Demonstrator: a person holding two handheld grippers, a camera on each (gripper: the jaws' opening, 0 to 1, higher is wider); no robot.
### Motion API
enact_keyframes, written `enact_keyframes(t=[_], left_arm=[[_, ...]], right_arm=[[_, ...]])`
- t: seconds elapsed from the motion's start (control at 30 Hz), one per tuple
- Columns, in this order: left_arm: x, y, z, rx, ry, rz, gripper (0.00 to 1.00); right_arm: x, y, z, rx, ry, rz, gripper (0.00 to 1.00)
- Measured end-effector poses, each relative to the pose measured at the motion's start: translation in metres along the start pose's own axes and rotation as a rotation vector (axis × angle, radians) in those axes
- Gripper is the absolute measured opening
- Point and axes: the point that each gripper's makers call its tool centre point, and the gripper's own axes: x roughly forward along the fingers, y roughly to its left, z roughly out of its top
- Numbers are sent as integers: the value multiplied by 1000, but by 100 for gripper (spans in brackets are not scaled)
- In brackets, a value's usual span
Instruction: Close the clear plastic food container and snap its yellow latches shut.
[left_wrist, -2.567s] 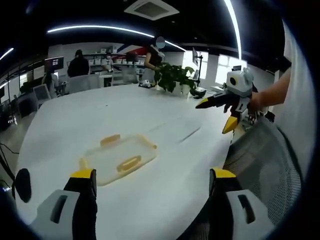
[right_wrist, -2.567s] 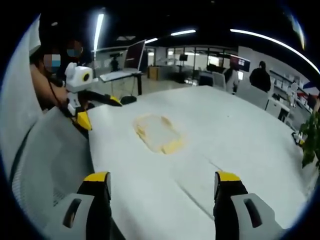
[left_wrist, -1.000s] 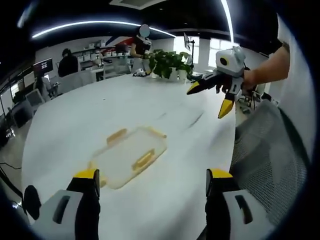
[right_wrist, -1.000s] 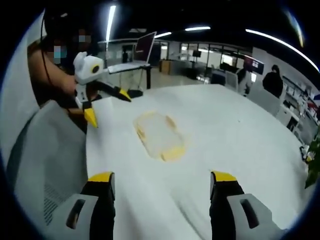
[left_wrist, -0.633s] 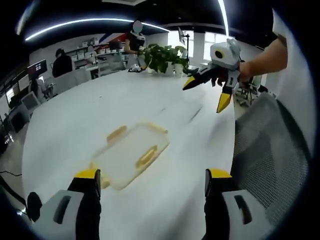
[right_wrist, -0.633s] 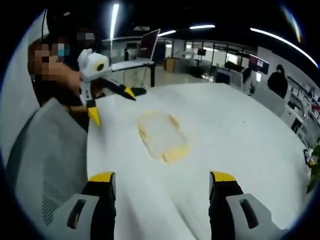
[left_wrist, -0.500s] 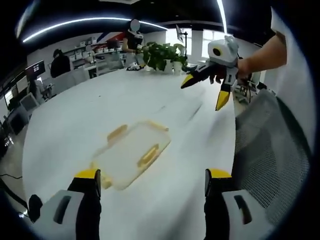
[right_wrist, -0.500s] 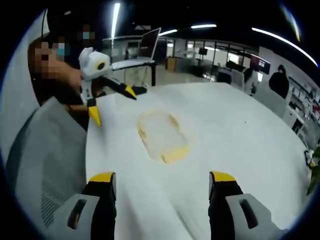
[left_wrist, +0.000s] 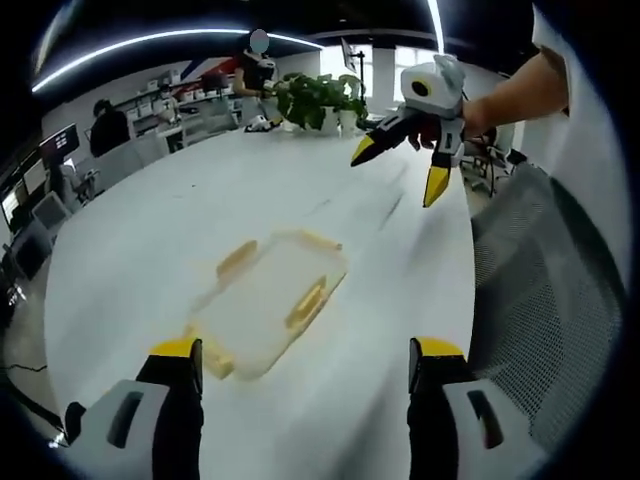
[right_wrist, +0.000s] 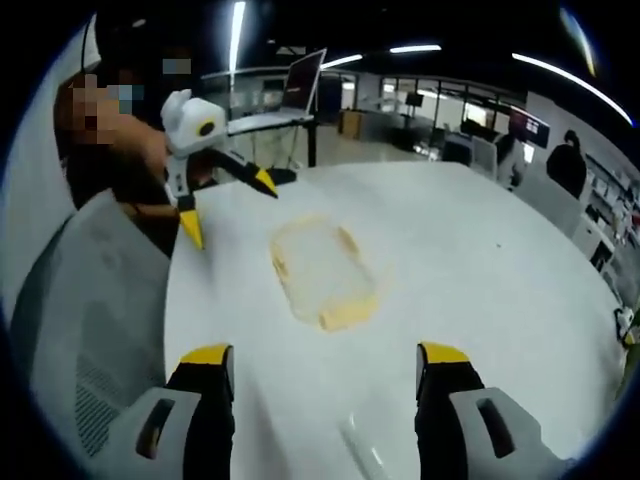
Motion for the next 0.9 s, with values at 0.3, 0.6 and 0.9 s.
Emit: enact_keyframes(t=[0.3, 0.6, 0.9], left_arm=[[2, 9, -3, 32, 31, -15, 84], [5, 19, -6, 46, 54, -23, 84], [9, 28, -10, 65, 83, -31, 83]], right_arm=[[7, -7, 6, -34, 14, 22, 72], [19, -10, 10, -79, 29, 55, 72], [27, -13, 10, -88, 39, 82, 72]])
